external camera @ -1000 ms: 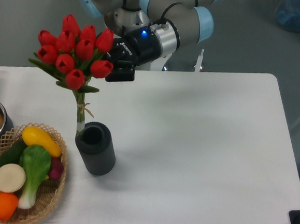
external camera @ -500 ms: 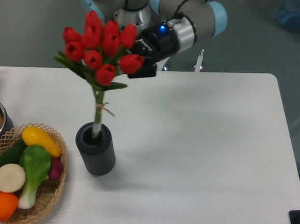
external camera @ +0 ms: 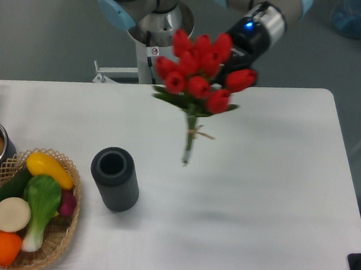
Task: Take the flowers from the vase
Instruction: 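Carry the held tulips up and away from the vase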
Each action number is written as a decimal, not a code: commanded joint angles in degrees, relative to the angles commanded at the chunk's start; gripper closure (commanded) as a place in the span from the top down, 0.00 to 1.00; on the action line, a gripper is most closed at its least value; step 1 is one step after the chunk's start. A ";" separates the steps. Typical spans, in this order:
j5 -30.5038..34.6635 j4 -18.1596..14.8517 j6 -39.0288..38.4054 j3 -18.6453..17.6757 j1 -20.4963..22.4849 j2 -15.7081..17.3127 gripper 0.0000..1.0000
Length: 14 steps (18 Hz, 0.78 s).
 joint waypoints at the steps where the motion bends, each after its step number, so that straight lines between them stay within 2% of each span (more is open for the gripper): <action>1: 2.20 0.09 -1.67 0.79 0.70 -0.17 0.36; 4: 3.98 0.09 -4.23 3.69 1.85 -1.75 0.36; 7: 3.98 0.35 -4.15 5.63 2.73 -5.26 0.36; 9: 4.07 0.18 -4.32 6.60 2.56 -5.98 0.36; 14: 3.98 0.26 -4.33 7.04 1.94 -7.47 0.36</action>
